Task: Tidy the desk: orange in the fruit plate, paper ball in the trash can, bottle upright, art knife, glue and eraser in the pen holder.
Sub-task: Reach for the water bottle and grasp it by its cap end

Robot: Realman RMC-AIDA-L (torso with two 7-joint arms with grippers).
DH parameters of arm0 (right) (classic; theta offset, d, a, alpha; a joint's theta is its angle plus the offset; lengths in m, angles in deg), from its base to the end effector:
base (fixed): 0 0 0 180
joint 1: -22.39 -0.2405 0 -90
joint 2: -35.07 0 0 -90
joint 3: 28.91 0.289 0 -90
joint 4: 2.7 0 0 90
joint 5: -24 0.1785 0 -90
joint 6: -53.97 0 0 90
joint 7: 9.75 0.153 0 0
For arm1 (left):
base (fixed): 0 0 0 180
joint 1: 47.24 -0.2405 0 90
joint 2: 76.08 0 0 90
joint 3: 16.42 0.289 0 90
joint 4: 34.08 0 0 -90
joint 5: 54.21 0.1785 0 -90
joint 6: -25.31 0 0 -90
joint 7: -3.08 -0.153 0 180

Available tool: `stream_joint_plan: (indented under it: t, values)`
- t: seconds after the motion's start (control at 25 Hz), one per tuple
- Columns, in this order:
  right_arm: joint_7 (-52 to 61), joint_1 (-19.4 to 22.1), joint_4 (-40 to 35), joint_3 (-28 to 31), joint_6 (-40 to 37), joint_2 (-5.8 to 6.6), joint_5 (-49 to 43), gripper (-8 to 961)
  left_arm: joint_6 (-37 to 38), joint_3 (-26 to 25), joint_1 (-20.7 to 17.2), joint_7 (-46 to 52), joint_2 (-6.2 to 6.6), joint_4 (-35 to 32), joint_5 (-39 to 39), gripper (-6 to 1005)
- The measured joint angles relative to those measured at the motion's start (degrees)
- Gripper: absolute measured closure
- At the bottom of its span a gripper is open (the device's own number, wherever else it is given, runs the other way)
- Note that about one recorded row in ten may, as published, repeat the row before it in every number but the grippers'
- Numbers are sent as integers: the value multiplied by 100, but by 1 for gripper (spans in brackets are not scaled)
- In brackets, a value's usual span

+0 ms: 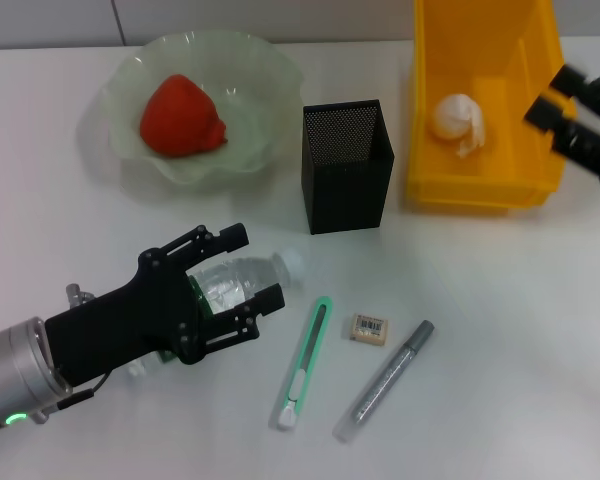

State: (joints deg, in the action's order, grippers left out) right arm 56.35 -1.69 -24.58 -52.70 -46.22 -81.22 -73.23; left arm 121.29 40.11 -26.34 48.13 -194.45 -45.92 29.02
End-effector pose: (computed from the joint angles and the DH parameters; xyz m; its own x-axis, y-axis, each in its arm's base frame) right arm 0.2852 0.2943 0.0250 0.4618 -0.1476 -0.8746 -0.5953 -0.7826 -0.1823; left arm -0.2769 0.2404 -0.0569 0.6218 0.1480 0.7690 0.4079 -0.8995 -0.1567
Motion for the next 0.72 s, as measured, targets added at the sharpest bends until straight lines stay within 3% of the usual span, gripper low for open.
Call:
stream_joint_plan:
  t: [0.12,0.24,0.72]
  values:
    - [54,-1,-172,-556,-105,135,-135,156,0,0,29,11,14,-24,1,189]
    - [98,-40,-490,-790,-195,161,-682,156,-19,-1,34,13,18,-86,1,189]
    - [-183,-172,-1330,-1131,-121,-82,-2491,156,-67,-3,41,216,25,-358,0,190]
